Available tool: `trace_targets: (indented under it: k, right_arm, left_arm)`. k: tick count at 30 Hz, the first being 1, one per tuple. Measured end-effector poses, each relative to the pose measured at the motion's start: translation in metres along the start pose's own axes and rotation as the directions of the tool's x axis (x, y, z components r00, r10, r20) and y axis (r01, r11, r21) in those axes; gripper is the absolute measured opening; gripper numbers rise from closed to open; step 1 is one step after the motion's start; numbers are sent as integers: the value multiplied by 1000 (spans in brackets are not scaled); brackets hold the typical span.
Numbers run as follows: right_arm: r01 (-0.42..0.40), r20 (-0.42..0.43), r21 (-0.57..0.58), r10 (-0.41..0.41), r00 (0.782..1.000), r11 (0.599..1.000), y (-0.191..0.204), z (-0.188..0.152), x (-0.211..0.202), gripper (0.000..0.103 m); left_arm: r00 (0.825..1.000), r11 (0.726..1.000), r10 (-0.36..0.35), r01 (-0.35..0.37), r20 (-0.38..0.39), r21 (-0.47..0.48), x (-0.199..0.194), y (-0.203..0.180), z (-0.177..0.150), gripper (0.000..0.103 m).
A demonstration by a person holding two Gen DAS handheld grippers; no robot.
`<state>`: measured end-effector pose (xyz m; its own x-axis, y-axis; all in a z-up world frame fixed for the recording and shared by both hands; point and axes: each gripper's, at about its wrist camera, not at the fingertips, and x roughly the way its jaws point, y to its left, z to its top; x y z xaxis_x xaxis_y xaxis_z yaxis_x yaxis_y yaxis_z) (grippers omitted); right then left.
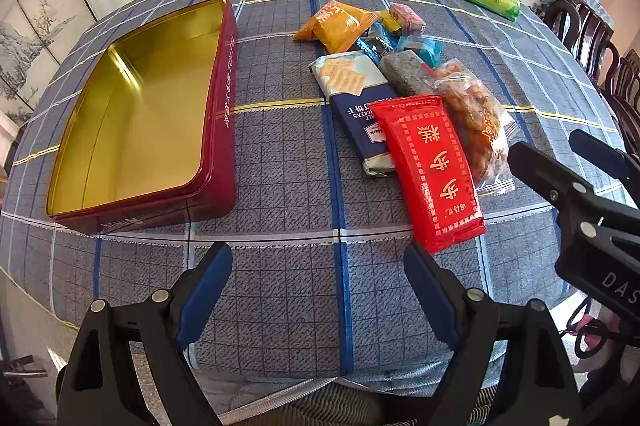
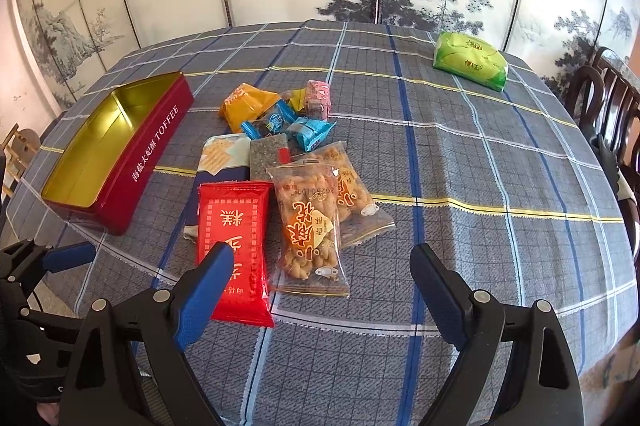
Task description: Organize snacks
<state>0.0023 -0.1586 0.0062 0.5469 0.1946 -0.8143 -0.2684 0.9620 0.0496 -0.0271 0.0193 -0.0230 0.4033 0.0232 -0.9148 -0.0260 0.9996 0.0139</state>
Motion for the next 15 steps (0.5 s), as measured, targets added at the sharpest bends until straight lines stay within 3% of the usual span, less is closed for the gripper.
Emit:
trace_targets:
  k: [15]
  right_arm:
    - [-3, -3, -5, 3, 1000, 1000, 0, 3, 2, 88]
  left_arm:
    - [1000, 1000, 8, -8, -3, 0, 2, 0, 2, 85]
